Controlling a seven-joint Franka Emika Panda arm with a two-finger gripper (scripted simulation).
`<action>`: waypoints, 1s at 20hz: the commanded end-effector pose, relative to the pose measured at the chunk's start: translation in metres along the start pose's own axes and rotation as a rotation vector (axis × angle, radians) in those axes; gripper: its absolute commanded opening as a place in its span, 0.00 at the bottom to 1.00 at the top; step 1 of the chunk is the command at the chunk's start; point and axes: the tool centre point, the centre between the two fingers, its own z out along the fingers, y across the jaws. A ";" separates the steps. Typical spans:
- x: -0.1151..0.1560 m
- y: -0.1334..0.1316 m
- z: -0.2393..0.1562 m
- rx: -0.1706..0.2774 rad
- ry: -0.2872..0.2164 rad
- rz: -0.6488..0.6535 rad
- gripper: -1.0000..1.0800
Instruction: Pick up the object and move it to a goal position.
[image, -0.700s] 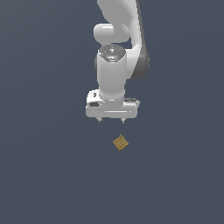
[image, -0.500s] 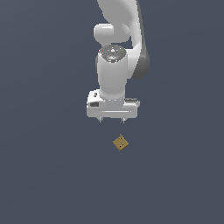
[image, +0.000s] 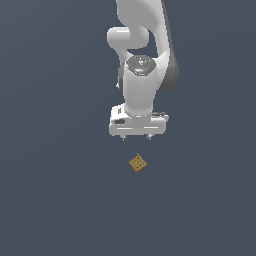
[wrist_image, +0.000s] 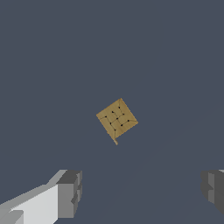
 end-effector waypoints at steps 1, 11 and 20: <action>0.000 0.001 -0.001 0.000 0.001 0.004 0.96; 0.005 0.000 0.013 -0.005 -0.004 -0.068 0.96; 0.015 -0.002 0.050 -0.013 -0.017 -0.262 0.96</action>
